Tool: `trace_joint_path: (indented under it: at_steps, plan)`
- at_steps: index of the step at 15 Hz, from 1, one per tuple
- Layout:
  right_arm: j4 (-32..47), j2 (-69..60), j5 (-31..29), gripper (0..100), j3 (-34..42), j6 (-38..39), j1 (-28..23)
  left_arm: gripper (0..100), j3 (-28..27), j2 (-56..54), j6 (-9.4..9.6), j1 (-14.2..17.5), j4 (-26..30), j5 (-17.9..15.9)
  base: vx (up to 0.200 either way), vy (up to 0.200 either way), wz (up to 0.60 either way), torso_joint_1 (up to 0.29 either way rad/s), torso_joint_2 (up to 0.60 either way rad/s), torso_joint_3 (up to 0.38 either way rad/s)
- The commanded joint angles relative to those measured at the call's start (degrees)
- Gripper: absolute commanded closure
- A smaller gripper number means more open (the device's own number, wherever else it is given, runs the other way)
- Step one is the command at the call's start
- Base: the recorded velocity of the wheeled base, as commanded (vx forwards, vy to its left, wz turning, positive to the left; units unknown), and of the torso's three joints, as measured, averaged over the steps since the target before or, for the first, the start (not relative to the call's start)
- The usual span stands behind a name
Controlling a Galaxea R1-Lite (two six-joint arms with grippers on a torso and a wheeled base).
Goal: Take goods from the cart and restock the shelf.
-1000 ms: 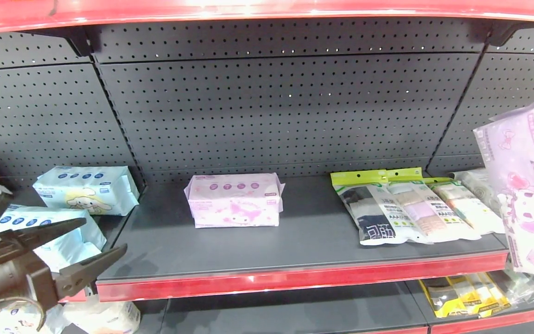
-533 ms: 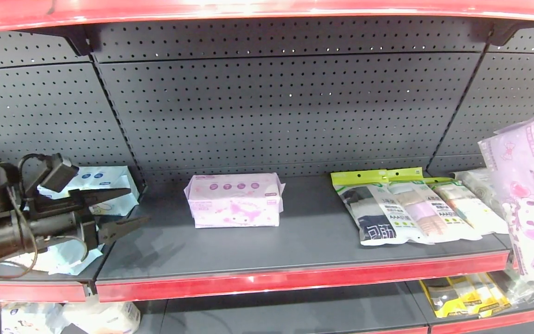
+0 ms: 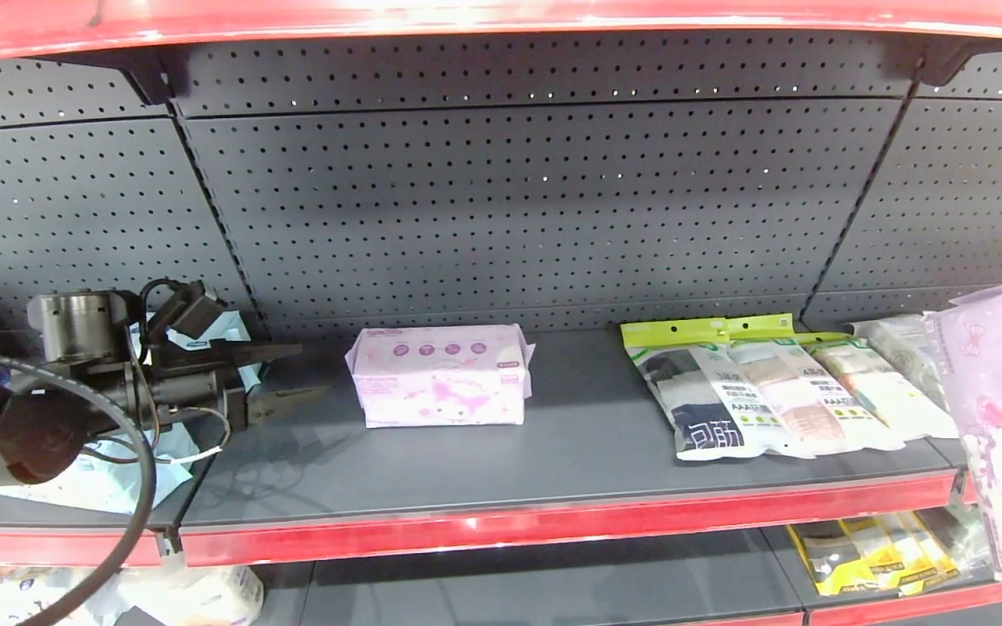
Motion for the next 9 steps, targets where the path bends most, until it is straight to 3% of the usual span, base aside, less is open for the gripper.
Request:
trace_joint_path:
  at_steps: [1,9]
  plan:
    - [-0.1,-1.2,0.0,100,0.1,-0.1,-0.1,0,-2.7,2.9,0.08,-1.5,-0.1,-0.2,0.000,0.000,0.00,0.000,0.00,0.000]
    - [0.1,-1.4,-0.1,100,0.4,-1.9,-0.2,0,-11.2,6.7,0.34,-4.2,-0.2,-0.7,0.000,0.000,0.00,0.000,0.00,0.000]
